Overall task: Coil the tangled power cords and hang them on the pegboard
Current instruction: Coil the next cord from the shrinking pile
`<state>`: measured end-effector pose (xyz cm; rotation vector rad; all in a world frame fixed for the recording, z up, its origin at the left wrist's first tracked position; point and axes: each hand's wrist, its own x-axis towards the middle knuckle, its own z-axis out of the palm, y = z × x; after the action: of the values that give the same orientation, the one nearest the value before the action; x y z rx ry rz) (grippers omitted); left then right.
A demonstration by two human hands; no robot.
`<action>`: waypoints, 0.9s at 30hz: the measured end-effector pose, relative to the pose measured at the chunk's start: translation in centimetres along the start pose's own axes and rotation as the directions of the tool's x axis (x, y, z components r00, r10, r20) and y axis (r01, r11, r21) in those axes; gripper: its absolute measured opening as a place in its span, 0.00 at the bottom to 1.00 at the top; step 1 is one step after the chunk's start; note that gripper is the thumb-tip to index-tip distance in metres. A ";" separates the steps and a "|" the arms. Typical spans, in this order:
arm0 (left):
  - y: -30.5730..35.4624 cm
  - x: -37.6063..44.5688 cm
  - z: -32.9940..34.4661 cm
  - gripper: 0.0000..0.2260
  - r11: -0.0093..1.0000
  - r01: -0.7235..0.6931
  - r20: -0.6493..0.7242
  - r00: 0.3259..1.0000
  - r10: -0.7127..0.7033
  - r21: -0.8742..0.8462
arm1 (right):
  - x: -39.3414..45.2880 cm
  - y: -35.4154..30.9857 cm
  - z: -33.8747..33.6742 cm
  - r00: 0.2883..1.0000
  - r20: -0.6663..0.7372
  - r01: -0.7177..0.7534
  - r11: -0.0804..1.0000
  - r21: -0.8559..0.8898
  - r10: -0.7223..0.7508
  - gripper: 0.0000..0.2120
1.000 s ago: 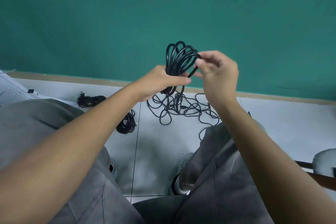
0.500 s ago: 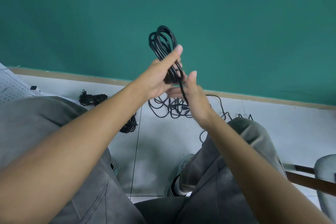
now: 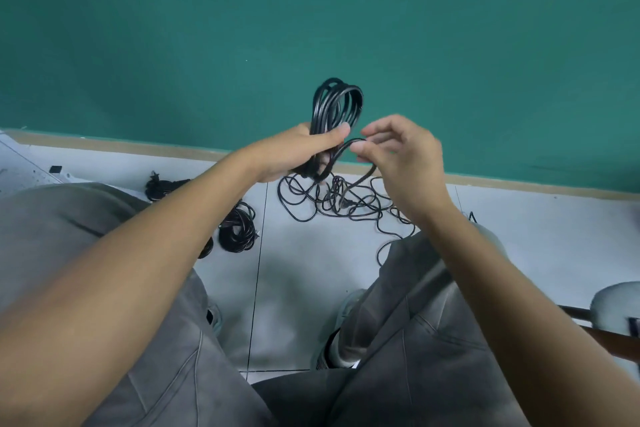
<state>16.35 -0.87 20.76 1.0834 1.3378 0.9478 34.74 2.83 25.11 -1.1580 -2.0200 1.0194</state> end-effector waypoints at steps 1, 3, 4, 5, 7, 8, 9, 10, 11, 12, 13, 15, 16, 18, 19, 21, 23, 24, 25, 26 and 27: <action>0.0 -0.3 0.5 0.28 0.998 0.021 0.056 0.998 -0.018 -0.059 | 0.3 -0.1 0.0 0.999 -0.047 -0.013 1.000 -0.008 0.013 0.11; 0.0 -0.6 1.1 0.41 0.985 0.044 0.164 0.986 -0.017 -0.166 | 0.8 0.0 0.0 0.993 -0.108 -0.051 0.999 0.005 0.051 0.18; -0.1 -0.8 1.2 0.42 0.976 0.043 0.204 0.979 0.002 -0.216 | 1.0 0.1 0.2 0.991 -0.114 -0.069 0.997 0.033 0.073 0.20; 0.0 -1.0 1.2 0.36 0.967 0.037 0.226 0.974 0.022 -0.253 | 1.0 0.3 0.4 0.989 -0.115 -0.084 0.995 0.060 0.091 0.20; 0.1 -0.9 1.0 0.17 0.947 0.022 0.212 0.976 0.049 -0.320 | 0.9 1.3 1.1 0.990 -0.099 -0.092 0.990 0.109 0.103 0.16; 0.3 -0.9 0.8 0.11 0.934 0.013 0.198 0.978 0.062 -0.358 | 0.7 1.7 1.4 0.993 -0.058 -0.092 0.986 0.142 0.101 0.13; 0.4 -0.8 0.5 0.08 0.919 0.004 0.187 0.979 0.076 -0.393 | 0.4 2.3 1.7 0.996 0.010 -0.094 0.977 0.190 0.094 0.10; 0.5 -0.7 0.3 0.08 0.903 -0.005 0.170 0.982 0.086 -0.430 | 0.2 2.8 1.9 0.992 0.091 -0.106 0.965 0.242 0.086 0.09; 0.5 -0.7 0.1 0.07 0.889 -0.011 0.146 0.985 0.087 -0.458 | 0.0 3.3 2.1 0.984 0.164 -0.122 0.949 0.291 0.076 0.08; 0.5 -0.7 -0.1 0.06 0.886 -0.018 0.113 0.990 0.079 -0.464 | -0.2 3.6 2.2 0.975 0.210 -0.136 0.943 0.304 0.073 0.06; 0.4 -0.6 -0.2 0.06 0.892 -0.025 0.074 0.995 0.066 -0.452 | -0.3 3.9 2.3 0.970 0.231 -0.144 0.944 0.296 0.076 0.05; -0.1 -0.4 -0.2 0.08 0.918 -0.035 -0.017 0.999 0.030 -0.395 | -0.4 4.1 2.4 0.975 0.190 -0.160 0.954 0.253 0.113 0.08; -0.4 -0.1 -0.3 0.10 0.929 -0.033 -0.057 0.998 0.013 -0.370 | -0.4 3.9 2.3 0.980 0.135 -0.179 0.953 0.245 0.149 0.09; -1.0 0.2 -0.2 0.13 0.944 -0.014 -0.053 0.999 -0.004 -0.330 | -0.2 3.4 1.9 0.977 0.010 -0.205 0.934 0.293 0.212 0.10; -1.2 0.2 0.0 0.13 0.948 -0.001 -0.008 1.000 -0.002 -0.318 | 0.0 3.0 1.6 0.975 -0.050 -0.190 0.930 0.316 0.216 0.10; -1.3 0.2 0.6 0.11 0.962 0.018 0.076 0.997 0.002 -0.272 | 0.7 1.8 1.0 0.974 -0.144 -0.124 0.943 0.309 0.175 0.11; -1.1 0.1 1.4 0.13 0.987 -0.018 0.065 0.997 0.029 -0.162 | 1.5 0.8 0.6 0.970 -0.199 -0.075 0.954 0.289 0.137 0.12; -1.0 0.2 1.8 0.15 0.993 -0.052 0.039 0.998 0.056 -0.108 | 1.9 0.4 0.5 0.967 -0.219 -0.061 0.956 0.288 0.128 0.12; -1.0 0.3 2.0 0.14 0.994 -0.083 0.007 0.996 0.084 -0.069 | 2.3 0.1 0.5 0.965 -0.233 -0.050 0.956 0.289 0.121 0.12; -1.0 0.3 2.2 0.15 0.994 -0.103 -0.025 0.995 0.101 -0.047 | 2.6 -0.1 0.5 0.963 -0.244 -0.044 0.957 0.287 0.117 0.11; -1.0 0.3 2.2 0.16 0.993 -0.109 -0.050 0.993 0.107 -0.043 | 2.9 -0.2 0.6 0.961 -0.252 -0.043 0.958 0.284 0.118 0.10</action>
<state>18.51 -0.97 19.56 1.1135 1.3004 1.0846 32.87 5.18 25.28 -1.1644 -1.5759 1.0819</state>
